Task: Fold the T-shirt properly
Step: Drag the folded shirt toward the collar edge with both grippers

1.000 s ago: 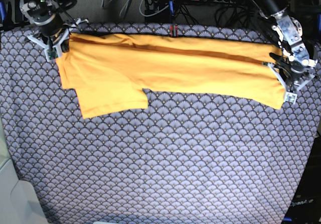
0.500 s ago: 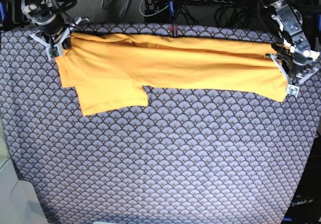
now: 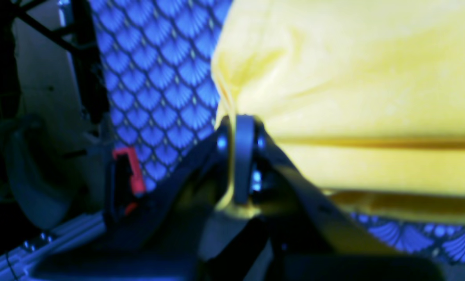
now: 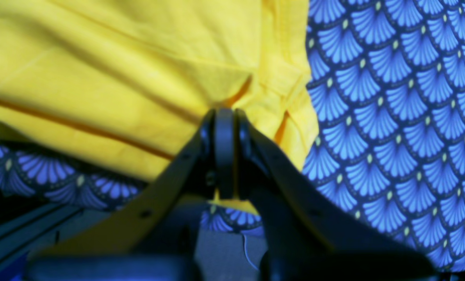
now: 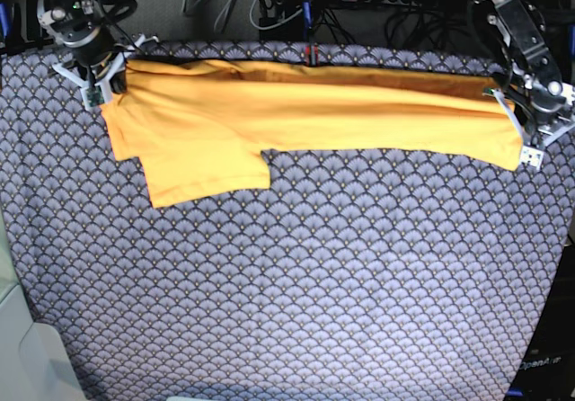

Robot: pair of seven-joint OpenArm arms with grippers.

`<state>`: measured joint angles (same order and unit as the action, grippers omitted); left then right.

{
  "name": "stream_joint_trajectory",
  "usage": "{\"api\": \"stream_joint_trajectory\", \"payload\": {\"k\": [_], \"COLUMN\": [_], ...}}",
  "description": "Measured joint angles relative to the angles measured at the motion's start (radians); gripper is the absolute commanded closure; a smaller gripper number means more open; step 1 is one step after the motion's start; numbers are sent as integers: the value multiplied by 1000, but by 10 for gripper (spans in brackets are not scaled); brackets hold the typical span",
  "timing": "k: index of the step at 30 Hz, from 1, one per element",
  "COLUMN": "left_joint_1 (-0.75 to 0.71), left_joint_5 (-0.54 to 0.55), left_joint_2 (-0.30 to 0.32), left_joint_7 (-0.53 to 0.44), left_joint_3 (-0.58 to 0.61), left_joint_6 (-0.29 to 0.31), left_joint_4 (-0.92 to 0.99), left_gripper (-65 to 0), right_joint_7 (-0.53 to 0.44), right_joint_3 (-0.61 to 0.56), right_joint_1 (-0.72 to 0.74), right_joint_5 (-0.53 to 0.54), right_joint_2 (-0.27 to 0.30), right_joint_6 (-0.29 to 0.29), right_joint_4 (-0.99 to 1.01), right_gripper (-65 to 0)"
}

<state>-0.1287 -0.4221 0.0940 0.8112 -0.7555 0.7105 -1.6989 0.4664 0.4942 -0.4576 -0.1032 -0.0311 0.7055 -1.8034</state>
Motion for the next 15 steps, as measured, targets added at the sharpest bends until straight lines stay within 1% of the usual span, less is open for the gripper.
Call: {"api": "stream_joint_trajectory", "payload": {"k": [8, 12, 15], "left_joint_1": [-32, -44, -42], "left_joint_5": [0, -4, -9], "left_joint_2": [0, -21, -26], "left_joint_7": [-3, -7, -44], "left_joint_3": [0, -2, -2], "left_joint_6": [0, -3, -9], "left_joint_4": [0, 14, 33], "left_gripper": [0, 0, 0], "right_joint_7": [0, 0, 0], "right_joint_3": [0, 0, 0], "right_joint_1": [0, 0, 0], "right_joint_5": [0, 0, 0], "right_joint_2": [-2, -2, -2], "right_joint_6": [0, 0, 0], "right_joint_4": [0, 0, 0], "right_gripper": [0, 0, 0]}}
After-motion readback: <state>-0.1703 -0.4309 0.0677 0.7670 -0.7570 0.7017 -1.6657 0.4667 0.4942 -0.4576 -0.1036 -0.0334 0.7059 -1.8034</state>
